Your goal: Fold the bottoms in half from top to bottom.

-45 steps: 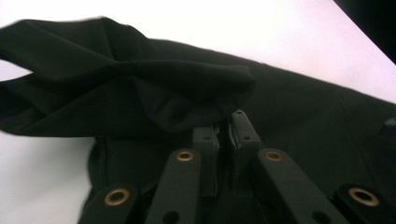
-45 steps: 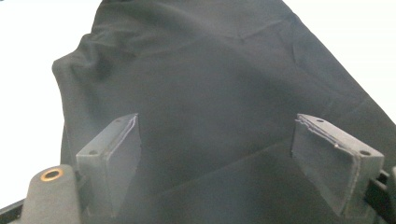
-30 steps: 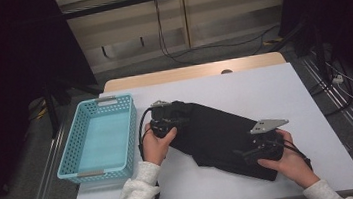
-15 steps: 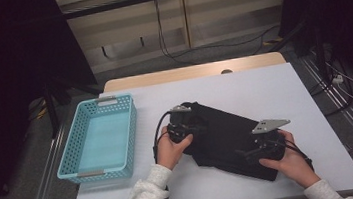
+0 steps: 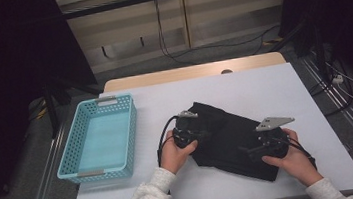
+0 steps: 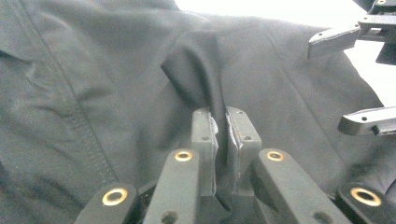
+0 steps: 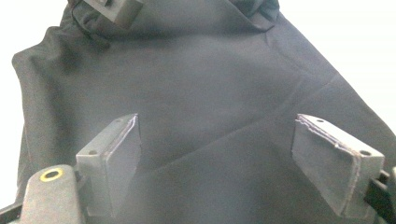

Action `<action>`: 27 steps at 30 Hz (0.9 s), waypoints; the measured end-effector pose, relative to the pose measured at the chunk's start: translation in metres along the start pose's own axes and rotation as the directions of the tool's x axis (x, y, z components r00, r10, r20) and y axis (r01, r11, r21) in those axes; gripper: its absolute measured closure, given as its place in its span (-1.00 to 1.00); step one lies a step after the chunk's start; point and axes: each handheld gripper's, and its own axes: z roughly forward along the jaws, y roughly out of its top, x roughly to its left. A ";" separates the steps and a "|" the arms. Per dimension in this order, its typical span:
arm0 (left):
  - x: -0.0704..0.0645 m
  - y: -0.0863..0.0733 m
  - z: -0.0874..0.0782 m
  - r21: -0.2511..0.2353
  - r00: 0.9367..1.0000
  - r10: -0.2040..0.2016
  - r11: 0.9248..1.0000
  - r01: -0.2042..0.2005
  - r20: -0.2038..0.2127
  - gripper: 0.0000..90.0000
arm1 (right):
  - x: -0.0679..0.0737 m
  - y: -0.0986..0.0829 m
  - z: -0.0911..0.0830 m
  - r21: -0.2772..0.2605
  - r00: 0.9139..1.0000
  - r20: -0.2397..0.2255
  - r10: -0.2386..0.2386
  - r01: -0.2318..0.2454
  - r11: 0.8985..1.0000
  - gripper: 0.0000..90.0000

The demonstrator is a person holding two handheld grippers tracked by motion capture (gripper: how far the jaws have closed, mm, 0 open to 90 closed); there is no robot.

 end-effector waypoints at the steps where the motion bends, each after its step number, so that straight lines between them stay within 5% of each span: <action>1: 0.001 0.000 -0.001 -0.001 1.000 -0.002 1.000 0.002 -0.002 0.84 | 0.000 0.000 0.000 -0.001 1.000 -0.001 0.001 -0.001 1.000 -0.64; 11: 0.002 0.008 -0.017 -0.064 1.000 -0.010 0.998 0.011 0.007 0.85 | -0.001 -0.002 0.001 0.006 1.000 0.006 0.001 -0.001 1.000 -0.64; 21: -0.024 0.007 -0.011 -0.017 0.996 0.067 0.998 -0.066 0.067 0.83 | -0.009 0.004 -0.008 -0.032 0.999 0.044 0.011 -0.009 0.999 -0.64; 23: -0.024 0.007 -0.010 -0.018 0.994 0.052 0.999 -0.050 0.093 0.64 | -0.012 0.006 -0.008 -0.041 0.998 0.054 0.017 -0.015 0.999 -0.63; 26: -0.019 0.007 -0.014 -0.016 0.998 0.038 0.999 -0.037 0.042 0.30 | -0.014 0.010 -0.007 -0.047 0.997 0.073 0.013 -0.010 0.999 -0.60; 27: -0.016 0.007 -0.016 -0.019 0.999 0.033 0.999 -0.032 0.028 0.03 | -0.014 0.012 -0.005 -0.049 0.997 0.082 0.002 0.002 0.999 -0.54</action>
